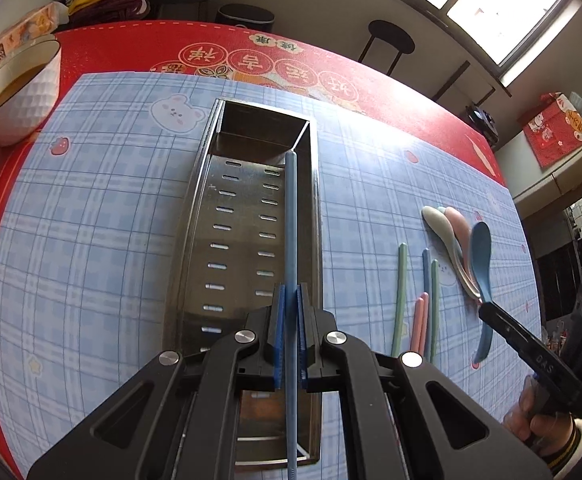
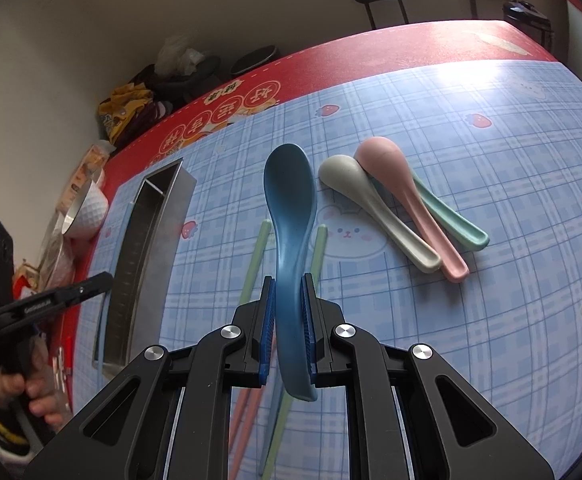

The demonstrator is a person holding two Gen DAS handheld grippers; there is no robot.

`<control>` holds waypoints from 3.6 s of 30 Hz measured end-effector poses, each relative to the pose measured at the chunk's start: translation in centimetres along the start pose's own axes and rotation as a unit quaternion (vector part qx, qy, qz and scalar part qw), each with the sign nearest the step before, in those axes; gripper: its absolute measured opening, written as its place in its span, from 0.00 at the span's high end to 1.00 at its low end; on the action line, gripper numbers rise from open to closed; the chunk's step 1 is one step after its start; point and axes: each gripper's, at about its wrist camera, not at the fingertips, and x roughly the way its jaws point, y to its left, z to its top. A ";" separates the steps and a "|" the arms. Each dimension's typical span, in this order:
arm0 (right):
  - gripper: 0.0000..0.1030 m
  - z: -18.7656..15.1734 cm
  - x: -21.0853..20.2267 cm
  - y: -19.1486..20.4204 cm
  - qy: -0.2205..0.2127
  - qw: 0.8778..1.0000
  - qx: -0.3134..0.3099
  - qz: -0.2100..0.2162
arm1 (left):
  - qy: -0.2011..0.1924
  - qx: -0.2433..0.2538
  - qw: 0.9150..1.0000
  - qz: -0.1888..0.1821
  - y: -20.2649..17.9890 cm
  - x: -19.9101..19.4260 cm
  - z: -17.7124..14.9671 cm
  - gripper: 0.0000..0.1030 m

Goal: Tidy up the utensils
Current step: 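Lower the blue chopstick into the steel tray and open the left gripper, then lower the blue spoon into the steel tray and open the right gripper, then move the left gripper to the green chopstick and close on it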

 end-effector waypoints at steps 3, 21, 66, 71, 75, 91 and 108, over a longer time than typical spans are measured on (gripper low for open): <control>0.87 -0.2 -0.6 -1.1 -0.004 1.000 0.014 -0.004 | 0.017 -0.010 1.000 0.006 0.6 2.0 1.6 0.94; 0.87 -0.6 -1.8 -3.2 -0.010 0.999 0.043 -0.020 | 0.062 0.002 0.998 -0.007 1.1 6.6 3.7 0.93; 0.87 4.2 17.4 21.1 0.124 0.991 -0.045 -0.024 | -0.078 0.006 0.994 0.074 10.2 -7.7 -2.9 0.06; 0.86 4.3 18.0 21.1 0.132 0.989 -0.056 -0.019 | -0.080 -0.009 0.993 0.090 10.8 -8.2 -3.0 0.06; 0.86 4.4 17.6 21.3 0.132 0.989 -0.068 -0.010 | -0.077 -0.012 0.992 0.101 10.8 -8.4 -2.8 0.06; 0.47 5.3 5.2 16.3 0.029 0.995 -0.096 0.005 | -0.087 0.030 0.992 0.090 4.4 -10.0 -2.4 0.06; 0.41 0.5 -7.9 0.3 -0.068 0.989 -0.028 -0.131 | -0.080 0.161 0.982 0.054 -10.3 -6.7 -4.8 0.06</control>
